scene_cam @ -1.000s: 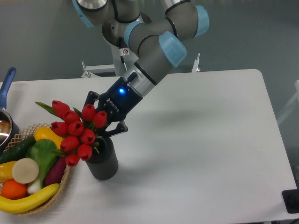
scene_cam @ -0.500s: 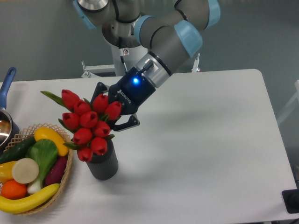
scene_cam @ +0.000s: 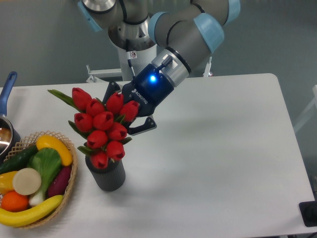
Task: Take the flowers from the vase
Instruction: 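Raise the tulip bunch clear of the vase and move it away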
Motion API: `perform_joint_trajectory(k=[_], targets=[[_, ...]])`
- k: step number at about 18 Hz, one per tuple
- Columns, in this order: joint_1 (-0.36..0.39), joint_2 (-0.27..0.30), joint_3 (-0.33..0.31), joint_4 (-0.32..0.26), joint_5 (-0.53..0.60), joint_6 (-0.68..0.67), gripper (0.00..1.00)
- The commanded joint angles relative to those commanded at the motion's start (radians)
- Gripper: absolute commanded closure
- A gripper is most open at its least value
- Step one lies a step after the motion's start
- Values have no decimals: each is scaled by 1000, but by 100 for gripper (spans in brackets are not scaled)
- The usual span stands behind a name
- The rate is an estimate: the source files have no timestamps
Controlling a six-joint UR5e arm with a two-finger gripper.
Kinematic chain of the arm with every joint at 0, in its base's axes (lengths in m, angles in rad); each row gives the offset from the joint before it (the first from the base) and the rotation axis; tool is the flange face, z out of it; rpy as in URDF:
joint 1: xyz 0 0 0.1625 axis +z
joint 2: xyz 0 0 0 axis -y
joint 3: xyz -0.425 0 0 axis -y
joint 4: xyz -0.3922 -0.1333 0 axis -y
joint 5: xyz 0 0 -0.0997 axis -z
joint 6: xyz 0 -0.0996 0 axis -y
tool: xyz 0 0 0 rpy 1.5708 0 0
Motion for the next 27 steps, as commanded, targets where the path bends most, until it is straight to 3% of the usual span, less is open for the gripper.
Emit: perform_joint_trajectory(k=[13, 17, 22, 27], targets=[[32, 26, 12, 0, -2, -46, 64], [70, 29, 20, 0, -2, -38, 64], [135, -15, 92, 0, 0, -28, 64], [204, -17, 87, 0, 0, -9, 64]])
